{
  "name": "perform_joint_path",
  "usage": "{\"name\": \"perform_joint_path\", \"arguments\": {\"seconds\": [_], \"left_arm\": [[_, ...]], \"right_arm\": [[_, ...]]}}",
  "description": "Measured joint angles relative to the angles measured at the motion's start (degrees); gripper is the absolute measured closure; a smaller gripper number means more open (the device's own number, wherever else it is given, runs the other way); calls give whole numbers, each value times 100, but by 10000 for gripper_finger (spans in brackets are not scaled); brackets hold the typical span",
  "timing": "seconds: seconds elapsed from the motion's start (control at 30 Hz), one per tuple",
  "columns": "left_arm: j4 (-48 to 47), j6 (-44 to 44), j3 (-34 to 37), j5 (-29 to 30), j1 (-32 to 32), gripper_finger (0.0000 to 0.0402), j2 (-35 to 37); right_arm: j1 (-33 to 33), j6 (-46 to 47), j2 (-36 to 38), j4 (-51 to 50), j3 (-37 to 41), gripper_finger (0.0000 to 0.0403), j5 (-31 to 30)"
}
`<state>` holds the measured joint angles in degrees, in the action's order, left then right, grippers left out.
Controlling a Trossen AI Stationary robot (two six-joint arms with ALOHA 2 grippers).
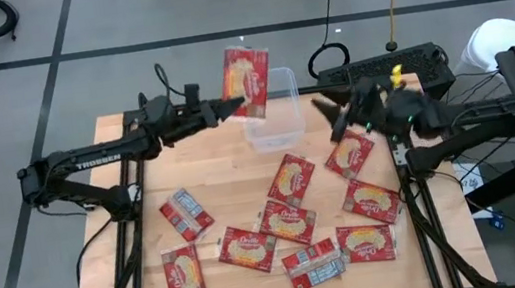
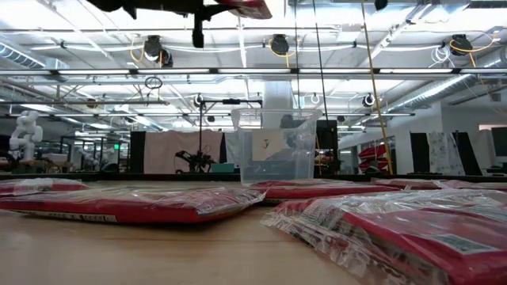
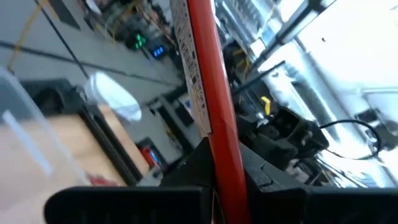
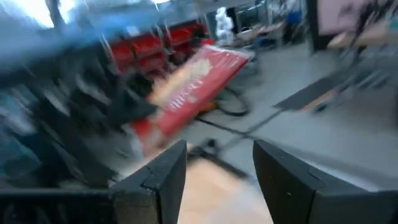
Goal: Sort popcorn bags into baskets
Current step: Put the red popcorn bag into the transparent container
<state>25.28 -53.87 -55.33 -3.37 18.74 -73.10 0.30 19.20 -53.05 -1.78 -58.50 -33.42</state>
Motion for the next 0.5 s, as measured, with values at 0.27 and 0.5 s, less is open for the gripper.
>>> {"name": "perform_joint_path", "arguments": {"seconds": [0.27, 0.5], "left_arm": [[569, 4, -542, 244, -188, 373, -918], [1296, -50, -727, 493, -286, 372, -1474]], "right_arm": [[-1329, 2986, -368, -63, 2, 226, 3242], [-1823, 4288, -770, 221, 2, 219, 4133]]}}
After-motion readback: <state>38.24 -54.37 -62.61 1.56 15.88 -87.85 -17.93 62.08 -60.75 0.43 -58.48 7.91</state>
